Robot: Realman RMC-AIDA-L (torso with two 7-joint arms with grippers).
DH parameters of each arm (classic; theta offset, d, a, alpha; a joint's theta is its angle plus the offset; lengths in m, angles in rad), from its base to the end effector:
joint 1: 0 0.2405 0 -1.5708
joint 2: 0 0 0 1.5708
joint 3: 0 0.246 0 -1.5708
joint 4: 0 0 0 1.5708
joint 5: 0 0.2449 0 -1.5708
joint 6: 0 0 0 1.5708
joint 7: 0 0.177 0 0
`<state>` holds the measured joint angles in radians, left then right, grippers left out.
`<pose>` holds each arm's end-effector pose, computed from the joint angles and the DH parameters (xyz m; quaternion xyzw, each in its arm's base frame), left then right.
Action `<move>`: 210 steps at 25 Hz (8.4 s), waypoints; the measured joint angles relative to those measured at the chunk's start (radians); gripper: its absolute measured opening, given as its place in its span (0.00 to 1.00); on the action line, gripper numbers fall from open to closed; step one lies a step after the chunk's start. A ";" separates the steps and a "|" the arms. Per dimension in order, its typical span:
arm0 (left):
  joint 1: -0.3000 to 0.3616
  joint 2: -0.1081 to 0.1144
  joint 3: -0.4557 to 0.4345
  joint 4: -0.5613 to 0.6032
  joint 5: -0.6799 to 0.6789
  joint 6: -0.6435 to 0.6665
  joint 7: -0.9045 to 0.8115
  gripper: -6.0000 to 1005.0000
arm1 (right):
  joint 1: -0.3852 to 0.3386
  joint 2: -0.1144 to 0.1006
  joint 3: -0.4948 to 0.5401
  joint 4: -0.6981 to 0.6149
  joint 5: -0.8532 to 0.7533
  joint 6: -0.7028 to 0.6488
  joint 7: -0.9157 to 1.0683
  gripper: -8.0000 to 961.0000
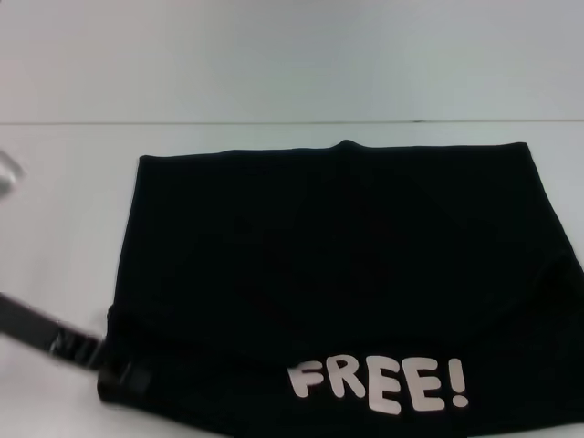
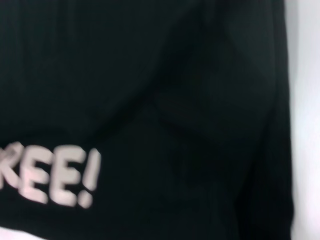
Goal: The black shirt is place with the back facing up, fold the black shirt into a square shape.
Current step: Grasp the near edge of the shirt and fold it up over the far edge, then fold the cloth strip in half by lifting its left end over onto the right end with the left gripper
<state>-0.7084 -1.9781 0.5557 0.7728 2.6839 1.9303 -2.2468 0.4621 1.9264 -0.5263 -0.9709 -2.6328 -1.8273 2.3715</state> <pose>-0.2811 0.3374 0.0311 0.8329 0.5504 -0.0370 0.0441 0.3632 0.3067 0.0987 -0.7464 0.6545 -0.0148 0.1193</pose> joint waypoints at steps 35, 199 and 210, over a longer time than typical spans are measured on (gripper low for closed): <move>-0.145 0.014 0.101 -0.142 -0.100 -0.634 -0.271 0.02 | 0.138 -0.088 0.164 0.220 0.150 0.140 0.111 0.25; 0.234 -0.074 -0.224 -0.286 -0.507 -0.658 -0.527 0.69 | -0.016 0.135 -0.014 0.483 1.141 0.389 -0.906 0.75; 0.196 -0.067 -0.211 -0.332 -0.482 -0.721 -0.532 0.69 | -0.011 0.129 -0.014 0.482 1.140 0.391 -0.902 0.75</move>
<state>-0.5122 -2.0456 0.3447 0.4403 2.2019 1.2096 -2.7785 0.4511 2.0555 -0.5399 -0.4885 -1.4928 -1.4361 1.4697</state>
